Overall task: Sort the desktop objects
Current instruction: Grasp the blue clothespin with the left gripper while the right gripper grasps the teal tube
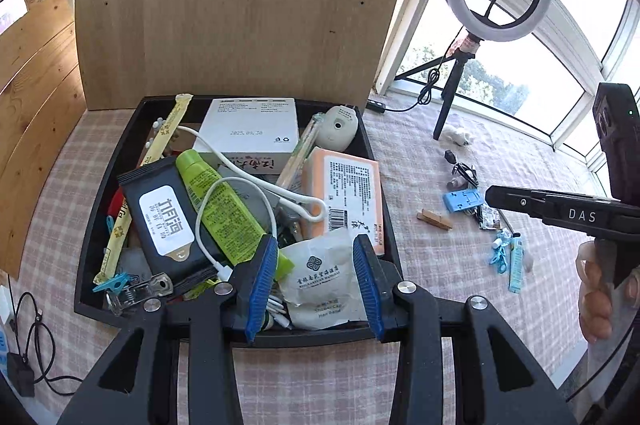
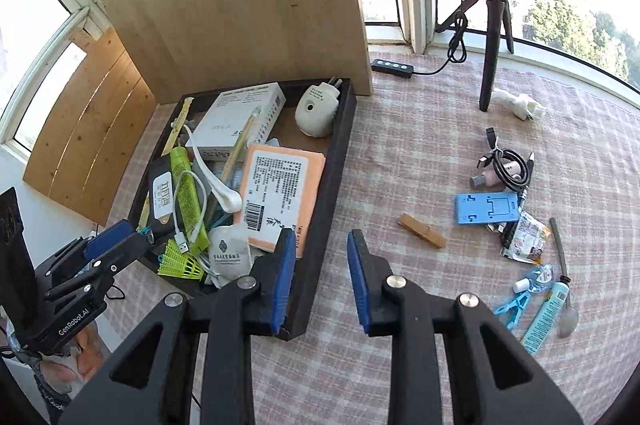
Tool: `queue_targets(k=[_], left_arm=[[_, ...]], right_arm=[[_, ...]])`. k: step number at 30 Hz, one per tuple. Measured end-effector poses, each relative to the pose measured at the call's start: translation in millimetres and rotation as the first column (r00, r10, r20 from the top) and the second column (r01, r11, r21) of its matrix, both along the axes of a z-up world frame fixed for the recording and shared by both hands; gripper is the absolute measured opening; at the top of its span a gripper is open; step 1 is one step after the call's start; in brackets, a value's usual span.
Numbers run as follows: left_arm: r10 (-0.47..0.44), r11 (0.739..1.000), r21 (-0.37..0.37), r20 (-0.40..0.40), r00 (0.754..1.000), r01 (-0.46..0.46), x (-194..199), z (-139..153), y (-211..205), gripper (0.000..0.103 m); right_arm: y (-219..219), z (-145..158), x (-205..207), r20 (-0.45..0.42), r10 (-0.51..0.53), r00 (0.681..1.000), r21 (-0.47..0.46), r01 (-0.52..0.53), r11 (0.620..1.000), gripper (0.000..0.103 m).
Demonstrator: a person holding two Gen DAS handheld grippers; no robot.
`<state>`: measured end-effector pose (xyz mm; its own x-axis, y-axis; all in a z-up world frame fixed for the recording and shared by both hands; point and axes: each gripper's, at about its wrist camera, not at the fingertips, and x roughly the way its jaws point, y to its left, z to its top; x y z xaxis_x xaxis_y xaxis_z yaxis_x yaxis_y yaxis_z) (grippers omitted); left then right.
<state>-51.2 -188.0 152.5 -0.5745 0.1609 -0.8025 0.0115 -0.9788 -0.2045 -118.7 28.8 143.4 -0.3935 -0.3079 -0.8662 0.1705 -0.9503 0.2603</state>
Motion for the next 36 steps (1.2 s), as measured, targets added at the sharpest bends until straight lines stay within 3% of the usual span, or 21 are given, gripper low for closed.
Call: queue_targets(k=[8, 15, 21, 27, 36], left_arm=[[-0.177, 0.984, 0.01, 0.05, 0.983, 0.177, -23.3, -28.0, 111.3, 0.037], [-0.343, 0.938, -0.018, 0.099, 0.934, 0.347, -47.8, -53.2, 212.2, 0.037], [-0.472, 0.877, -0.03, 0.14, 0.87, 0.48, -73.7, -72.1, 281.9, 0.037], [-0.566, 0.808, -0.059, 0.199, 0.8, 0.586, -75.8, -95.0, 318.1, 0.042], [-0.595, 0.776, -0.071, 0.247, 0.765, 0.626, -73.4, -121.7, 330.0, 0.047]], right_arm=[[147.8, -41.4, 27.5, 0.046, -0.215, 0.975, 0.077, 0.211, 0.974, 0.032], [238.9, -85.7, 44.3, 0.138, -0.355, 0.925, 0.077, 0.347, 0.935, 0.032], [259.0, -113.6, 45.4, 0.197, -0.389, 0.9, 0.051, 0.387, 0.921, 0.032], [256.1, -127.7, 39.2, 0.231, -0.389, 0.892, 0.009, 0.398, 0.917, 0.032], [243.5, -135.7, 23.3, 0.246, -0.39, 0.887, 0.029, 0.395, 0.918, 0.032]])
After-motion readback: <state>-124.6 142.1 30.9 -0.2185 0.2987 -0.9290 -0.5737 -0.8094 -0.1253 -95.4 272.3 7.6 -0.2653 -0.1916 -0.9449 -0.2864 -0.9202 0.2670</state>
